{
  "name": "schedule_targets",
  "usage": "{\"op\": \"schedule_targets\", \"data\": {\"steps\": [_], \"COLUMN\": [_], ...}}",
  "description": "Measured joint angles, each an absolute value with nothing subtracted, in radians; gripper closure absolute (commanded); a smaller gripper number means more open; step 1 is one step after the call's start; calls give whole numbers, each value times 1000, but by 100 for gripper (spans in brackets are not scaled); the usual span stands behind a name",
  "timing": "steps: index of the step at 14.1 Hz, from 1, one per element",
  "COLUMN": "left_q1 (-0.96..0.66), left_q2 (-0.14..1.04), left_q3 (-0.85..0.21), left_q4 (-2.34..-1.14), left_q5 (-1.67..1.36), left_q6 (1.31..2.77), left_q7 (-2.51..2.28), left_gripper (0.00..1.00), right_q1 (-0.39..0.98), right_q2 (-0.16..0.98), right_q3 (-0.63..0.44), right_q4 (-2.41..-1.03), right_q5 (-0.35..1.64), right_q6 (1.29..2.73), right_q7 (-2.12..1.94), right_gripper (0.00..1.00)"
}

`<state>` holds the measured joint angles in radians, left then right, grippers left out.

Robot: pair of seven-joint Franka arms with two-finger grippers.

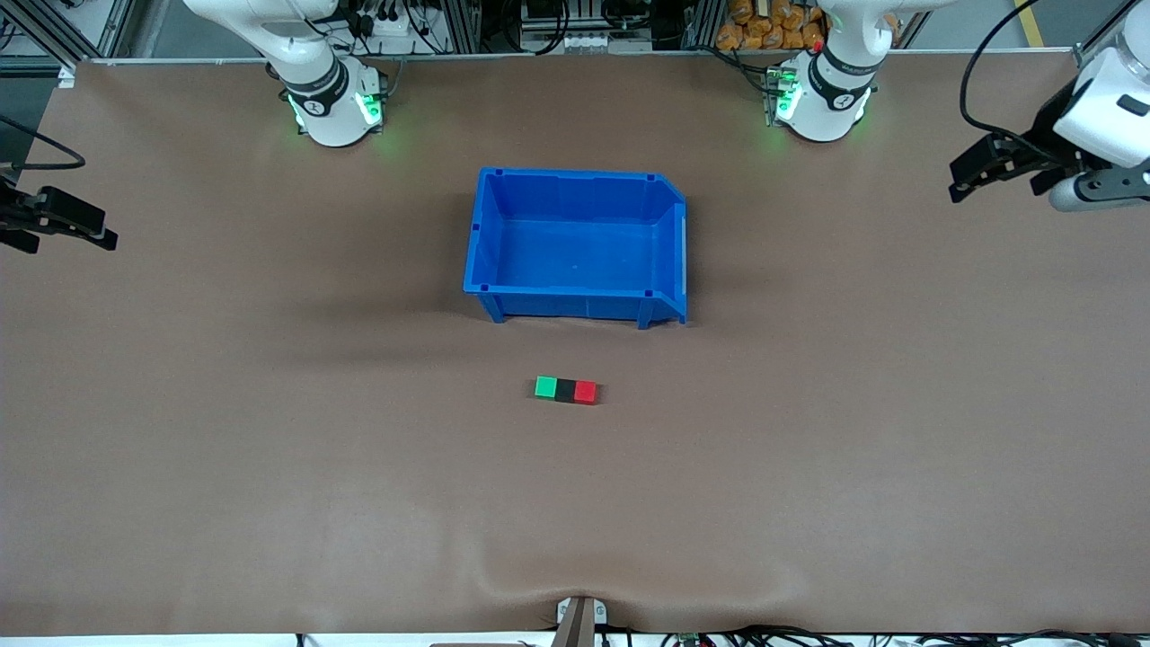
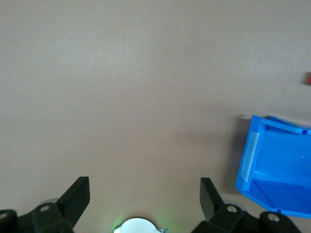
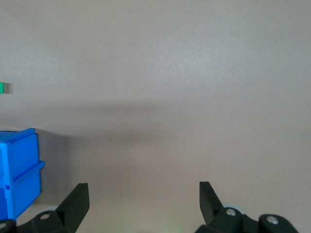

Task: Attach green and red cubes to black cube

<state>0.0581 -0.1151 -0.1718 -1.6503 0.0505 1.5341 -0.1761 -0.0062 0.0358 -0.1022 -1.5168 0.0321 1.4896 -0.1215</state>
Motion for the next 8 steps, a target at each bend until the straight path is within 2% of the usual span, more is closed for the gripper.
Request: {"op": "schedule_targets", "data": {"steps": [8], "left_q1": [58], "left_q2": [-72], "left_q3": [-172], "left_q4": [-1607], "left_q5": [51], "left_q6": [1534], "left_q7": [-176], "left_gripper": [0], "right_q1": [-6], "right_q2": [36], "right_q3": [-102], "right_q4": [-1517], "right_q5": [32], "right_q6": [1489], "right_q7": [-121], "right_gripper": [0]}}
